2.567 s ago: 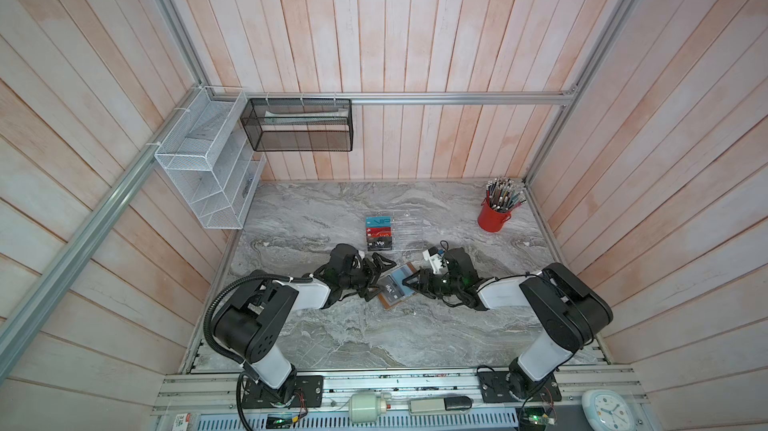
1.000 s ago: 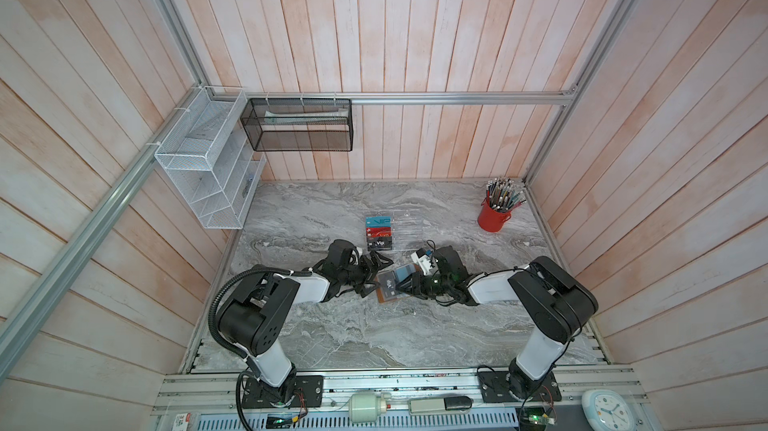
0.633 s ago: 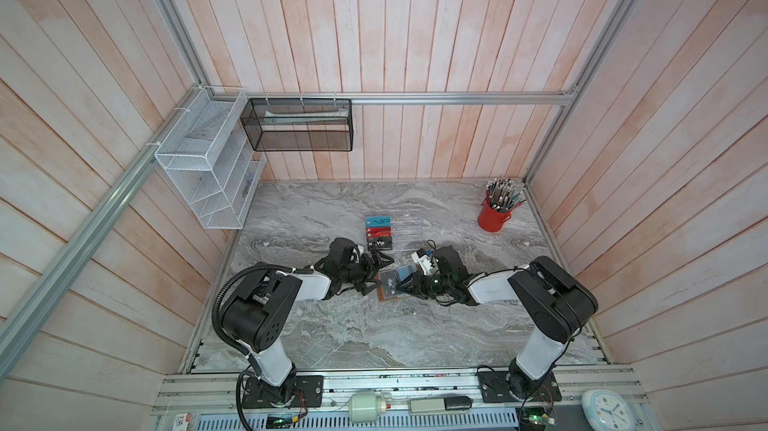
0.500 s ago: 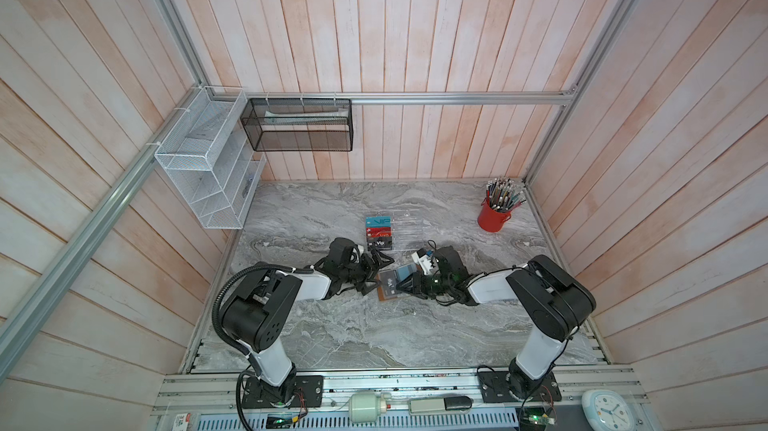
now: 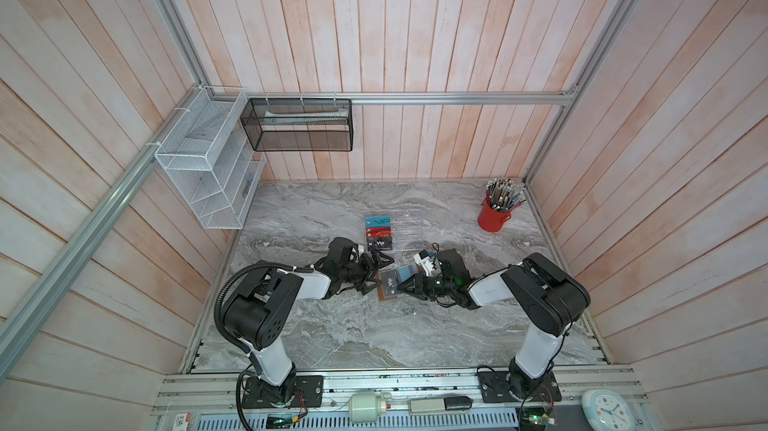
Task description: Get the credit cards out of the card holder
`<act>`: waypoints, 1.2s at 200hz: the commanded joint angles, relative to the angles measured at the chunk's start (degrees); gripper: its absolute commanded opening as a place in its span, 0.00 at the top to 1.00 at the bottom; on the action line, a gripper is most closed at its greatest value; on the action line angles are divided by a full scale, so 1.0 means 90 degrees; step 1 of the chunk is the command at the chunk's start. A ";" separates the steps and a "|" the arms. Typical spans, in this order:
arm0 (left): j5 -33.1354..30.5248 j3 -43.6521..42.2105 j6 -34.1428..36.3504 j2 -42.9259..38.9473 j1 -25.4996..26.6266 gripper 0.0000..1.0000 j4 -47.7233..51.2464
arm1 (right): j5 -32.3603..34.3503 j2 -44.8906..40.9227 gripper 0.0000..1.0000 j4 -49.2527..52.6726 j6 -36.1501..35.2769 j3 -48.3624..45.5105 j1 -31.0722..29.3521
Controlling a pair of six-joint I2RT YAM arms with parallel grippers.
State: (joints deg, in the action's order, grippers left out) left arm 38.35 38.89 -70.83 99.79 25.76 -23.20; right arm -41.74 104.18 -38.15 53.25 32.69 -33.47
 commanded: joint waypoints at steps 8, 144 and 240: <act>-0.0433 -0.0171 0.0240 0.0372 -0.0050 0.00 0.0644 | -0.0110 0.0264 0.78 -0.0328 0.0204 -0.0117 0.0036; -0.0452 -0.0220 0.0253 0.0503 -0.0098 0.00 0.0615 | -0.0226 0.0490 0.92 -0.0861 0.0363 -0.0170 0.0089; -0.0452 -0.0308 0.0287 0.0514 -0.0123 0.00 0.0585 | 0.0059 0.0088 1.00 -0.0629 0.0168 -0.0262 0.0148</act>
State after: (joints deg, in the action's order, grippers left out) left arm 39.20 38.83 -70.43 100.82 25.06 -25.28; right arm -43.16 106.96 -45.36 55.96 31.40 -32.56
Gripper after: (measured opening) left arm 0.998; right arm 0.047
